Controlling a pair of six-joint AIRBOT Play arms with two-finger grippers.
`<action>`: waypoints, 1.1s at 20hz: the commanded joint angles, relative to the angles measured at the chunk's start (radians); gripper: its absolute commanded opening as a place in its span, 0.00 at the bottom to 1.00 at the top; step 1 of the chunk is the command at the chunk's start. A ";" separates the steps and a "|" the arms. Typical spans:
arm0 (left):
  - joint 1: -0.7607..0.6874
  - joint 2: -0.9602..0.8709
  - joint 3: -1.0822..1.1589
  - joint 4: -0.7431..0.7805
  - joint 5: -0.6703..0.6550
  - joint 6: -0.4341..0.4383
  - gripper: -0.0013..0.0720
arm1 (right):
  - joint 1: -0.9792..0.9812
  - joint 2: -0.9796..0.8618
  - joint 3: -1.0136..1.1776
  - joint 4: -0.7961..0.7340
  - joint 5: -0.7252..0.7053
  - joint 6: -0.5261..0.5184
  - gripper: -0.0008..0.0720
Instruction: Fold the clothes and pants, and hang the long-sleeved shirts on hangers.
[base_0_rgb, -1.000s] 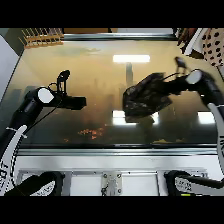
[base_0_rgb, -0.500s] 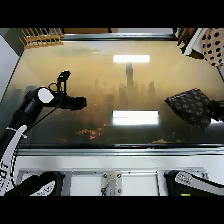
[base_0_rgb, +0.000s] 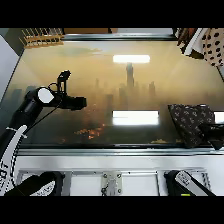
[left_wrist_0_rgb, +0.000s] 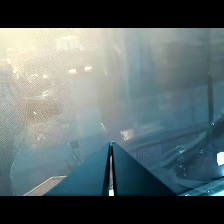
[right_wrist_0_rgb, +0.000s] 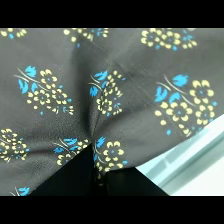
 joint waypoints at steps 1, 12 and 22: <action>0.000 0.001 0.000 0.000 -0.001 -0.001 0.03 | -0.003 0.066 -0.023 -0.040 0.044 -0.029 0.56; -0.001 0.001 0.000 -0.004 0.000 -0.001 0.03 | 0.349 0.395 0.178 0.233 -0.054 -0.320 0.98; 0.000 0.001 0.000 -0.004 0.001 -0.001 0.03 | 0.908 0.274 0.153 0.254 -0.055 -0.397 0.65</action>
